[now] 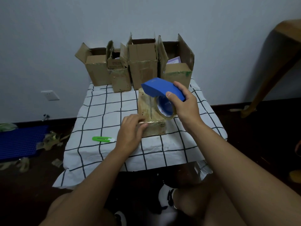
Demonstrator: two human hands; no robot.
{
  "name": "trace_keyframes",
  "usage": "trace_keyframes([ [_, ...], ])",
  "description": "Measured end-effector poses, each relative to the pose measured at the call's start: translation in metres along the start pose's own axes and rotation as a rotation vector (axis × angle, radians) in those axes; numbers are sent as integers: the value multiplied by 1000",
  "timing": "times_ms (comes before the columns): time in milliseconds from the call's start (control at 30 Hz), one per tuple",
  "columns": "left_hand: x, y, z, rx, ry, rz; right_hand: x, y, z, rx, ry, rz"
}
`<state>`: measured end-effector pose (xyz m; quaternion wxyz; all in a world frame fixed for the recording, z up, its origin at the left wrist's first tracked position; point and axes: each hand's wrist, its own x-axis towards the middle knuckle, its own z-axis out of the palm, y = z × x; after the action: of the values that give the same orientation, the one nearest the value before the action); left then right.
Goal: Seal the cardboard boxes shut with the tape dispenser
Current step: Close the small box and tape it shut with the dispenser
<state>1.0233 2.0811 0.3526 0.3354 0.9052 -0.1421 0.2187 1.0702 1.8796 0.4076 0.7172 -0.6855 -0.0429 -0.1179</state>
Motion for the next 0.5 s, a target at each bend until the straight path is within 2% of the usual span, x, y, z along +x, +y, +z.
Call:
trace_keyframes([
  [100, -9, -3, 0, -188, 86, -137, 0, -1, 0, -8, 6, 2],
  [167, -9, -1, 0, -292, 78, -206, 0, -2, 1, -9, 13, 1],
  [233, -7, -1, -3, -299, 50, -211, 0, -1, 0, -13, 13, -3],
  [500, 14, -17, -28, 18, -218, 48, 2, 1, 0, -5, 25, -3],
])
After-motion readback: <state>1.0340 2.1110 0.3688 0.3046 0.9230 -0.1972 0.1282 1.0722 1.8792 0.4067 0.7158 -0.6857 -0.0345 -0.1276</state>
